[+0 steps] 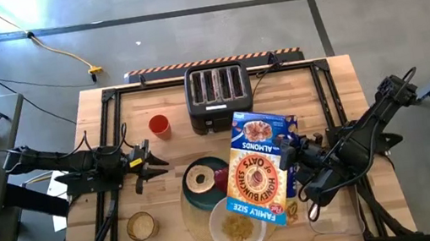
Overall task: Arrange a breakfast setting
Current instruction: Pour the cereal into the white bowl
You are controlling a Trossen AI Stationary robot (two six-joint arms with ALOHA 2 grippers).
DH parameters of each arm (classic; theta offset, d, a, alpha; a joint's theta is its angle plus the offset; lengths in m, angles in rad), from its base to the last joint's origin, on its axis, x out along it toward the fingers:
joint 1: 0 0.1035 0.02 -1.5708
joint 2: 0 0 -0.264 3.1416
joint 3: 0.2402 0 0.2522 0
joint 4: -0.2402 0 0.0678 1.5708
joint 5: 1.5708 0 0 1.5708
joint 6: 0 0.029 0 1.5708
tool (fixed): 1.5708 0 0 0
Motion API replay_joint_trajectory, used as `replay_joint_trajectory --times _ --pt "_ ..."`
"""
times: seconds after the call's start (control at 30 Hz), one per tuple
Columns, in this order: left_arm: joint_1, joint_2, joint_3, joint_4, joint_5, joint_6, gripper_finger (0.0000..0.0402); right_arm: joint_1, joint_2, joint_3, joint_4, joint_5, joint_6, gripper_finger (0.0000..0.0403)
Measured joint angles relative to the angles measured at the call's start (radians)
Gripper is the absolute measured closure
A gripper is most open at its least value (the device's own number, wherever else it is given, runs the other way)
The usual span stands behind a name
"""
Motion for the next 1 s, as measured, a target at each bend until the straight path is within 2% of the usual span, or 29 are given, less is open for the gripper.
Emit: replay_joint_trajectory --times 0.27,0.57,0.83,1.0 --pt "0.000 0.000 0.000 0.000 0.000 0.000 0.0289 0.000 0.000 0.000 0.000 0.043 -0.011 0.0344" --pt "0.000 0.000 0.000 0.000 0.000 0.000 0.0289 0.026 0.000 0.000 0.008 -0.007 -0.008 0.0344" --pt "0.000 0.000 0.000 0.000 0.000 0.000 0.0289 0.027 0.000 0.000 0.006 0.049 -0.043 0.0344" --pt "0.000 0.000 0.000 0.000 0.000 0.000 0.0289 0.027 0.000 0.000 0.007 0.048 -0.044 0.0344"
